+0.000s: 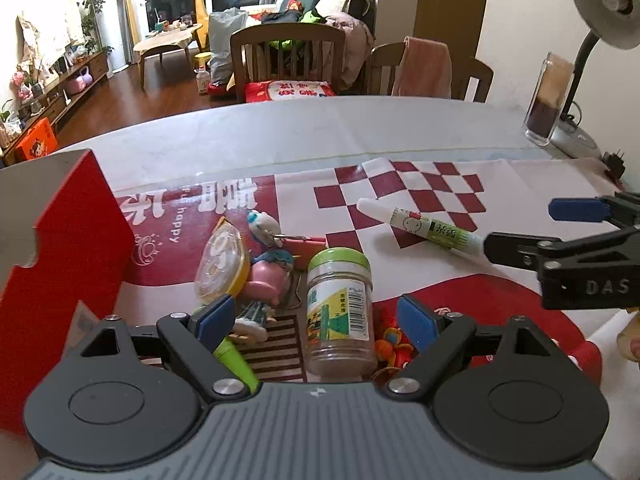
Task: Organize rigid objects
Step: 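Move both tools back toward the remaining items and the glue stick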
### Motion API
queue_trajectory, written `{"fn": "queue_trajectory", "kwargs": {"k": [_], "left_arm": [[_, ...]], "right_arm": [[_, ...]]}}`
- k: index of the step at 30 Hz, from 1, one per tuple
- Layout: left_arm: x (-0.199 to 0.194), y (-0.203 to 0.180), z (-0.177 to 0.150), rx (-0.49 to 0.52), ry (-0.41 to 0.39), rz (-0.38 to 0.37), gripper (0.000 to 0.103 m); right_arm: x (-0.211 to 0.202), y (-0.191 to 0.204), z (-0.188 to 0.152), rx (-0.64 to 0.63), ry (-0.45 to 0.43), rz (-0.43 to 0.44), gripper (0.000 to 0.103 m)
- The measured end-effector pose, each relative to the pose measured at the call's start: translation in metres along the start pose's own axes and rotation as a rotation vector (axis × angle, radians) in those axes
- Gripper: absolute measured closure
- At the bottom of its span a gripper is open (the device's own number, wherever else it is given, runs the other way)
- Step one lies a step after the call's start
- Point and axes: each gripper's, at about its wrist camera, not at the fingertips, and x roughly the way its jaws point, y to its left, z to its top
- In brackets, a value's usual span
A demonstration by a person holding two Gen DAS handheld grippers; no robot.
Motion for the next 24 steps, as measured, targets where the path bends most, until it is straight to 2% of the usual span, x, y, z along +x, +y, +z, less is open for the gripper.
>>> {"fn": "queue_trajectory", "kwargs": {"k": [5, 8, 13, 19, 23, 24], "left_arm": [[0.015, -0.006, 0.0, 0.004, 0.008, 0.013, 0.015], [0.024, -0.008, 0.001, 0.006, 0.018, 0.018, 0.015], [0.034, -0.013, 0.0, 0.024, 0.026, 0.012, 0.015], [0.035, -0.017, -0.001, 0.043, 0.014, 0.005, 0.016], [0.035, -0.018, -0.003, 0.058, 0.006, 0.007, 0.025], [0.035, -0.018, -0.003, 0.061, 0.005, 0.009, 0.032]], "right_arm": [[0.022, -0.001, 0.002, -0.028, 0.024, 0.021, 0.012], [0.036, 0.0, 0.004, -0.054, 0.042, 0.032, 0.022], [0.052, 0.001, 0.005, -0.08, 0.058, 0.047, 0.029], [0.061, 0.006, 0.003, -0.114, 0.072, 0.064, 0.049], [0.063, 0.008, 0.002, -0.112, 0.069, 0.061, 0.055], [0.064, 0.008, 0.001, -0.113, 0.067, 0.06, 0.056]]}}
